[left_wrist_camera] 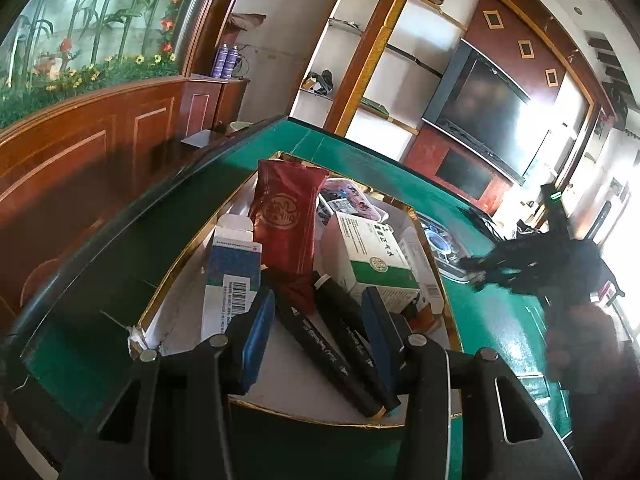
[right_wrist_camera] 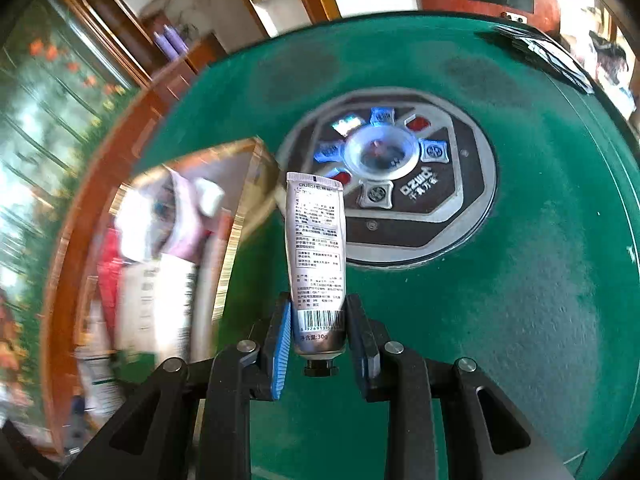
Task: Organize objects
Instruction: 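Lower the tube into the tray and open the right tool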
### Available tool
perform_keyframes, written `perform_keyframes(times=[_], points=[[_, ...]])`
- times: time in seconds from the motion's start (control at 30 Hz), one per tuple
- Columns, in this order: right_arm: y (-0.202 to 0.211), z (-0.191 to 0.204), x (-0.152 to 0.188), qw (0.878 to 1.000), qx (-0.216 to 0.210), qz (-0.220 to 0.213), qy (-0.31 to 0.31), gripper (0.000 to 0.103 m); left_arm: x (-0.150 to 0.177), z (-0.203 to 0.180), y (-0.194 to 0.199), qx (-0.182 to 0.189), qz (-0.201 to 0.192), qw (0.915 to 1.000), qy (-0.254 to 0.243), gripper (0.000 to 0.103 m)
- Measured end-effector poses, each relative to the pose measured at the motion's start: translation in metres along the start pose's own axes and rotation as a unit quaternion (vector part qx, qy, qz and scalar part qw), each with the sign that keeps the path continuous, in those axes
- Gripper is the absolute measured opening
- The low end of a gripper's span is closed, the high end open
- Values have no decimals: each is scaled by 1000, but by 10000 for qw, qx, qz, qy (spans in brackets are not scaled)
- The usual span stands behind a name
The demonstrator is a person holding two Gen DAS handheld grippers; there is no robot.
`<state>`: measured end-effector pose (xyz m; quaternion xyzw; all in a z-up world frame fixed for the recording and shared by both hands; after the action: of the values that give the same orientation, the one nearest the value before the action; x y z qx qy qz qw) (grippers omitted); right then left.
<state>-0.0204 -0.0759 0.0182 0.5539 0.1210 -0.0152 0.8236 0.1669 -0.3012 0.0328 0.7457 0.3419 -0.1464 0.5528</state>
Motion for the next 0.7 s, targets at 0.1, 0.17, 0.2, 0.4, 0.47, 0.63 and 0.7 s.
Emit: perform_keyframes(times=[0.1,0.17,0.2,0.4,0.47,0.63,0.7], points=[[22,31,18,9984,-323,-131,443,29,-1,1,-3,-84,46,9999,36,45],[29,58,32,9952,-536,-119,805,29,-3,1,-3,-151,48,9998,76,52],[27,70,40,9938,-603,-80,933,29,-4,2,0,-239,-2,9997,100,60],[-8,107,86,9855,-600,215,1571,30,-12,11,30,-874,-527,9946,176,95],[-20,112,94,9849,-407,192,1670,32,-15,14,37,-1068,-628,9920,230,98],[-19,117,111,9794,-141,-111,2011,51,-23,18,53,-1681,-765,9819,409,103],[-10,119,118,9758,-25,-416,2145,54,-26,15,60,-1935,-877,9765,370,103]])
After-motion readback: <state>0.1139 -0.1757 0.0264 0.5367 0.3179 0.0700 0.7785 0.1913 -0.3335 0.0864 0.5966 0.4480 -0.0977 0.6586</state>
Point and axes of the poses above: each gripper's, at about its wrist camera, not at the fingertips, and y roughly against the way its jaws point, z to its left, x to its underside, the point moved 5 cm from there along -y, roughly the way its jaws point, and after that the axes turned 14 degrees about z, right-handed, at the moved point
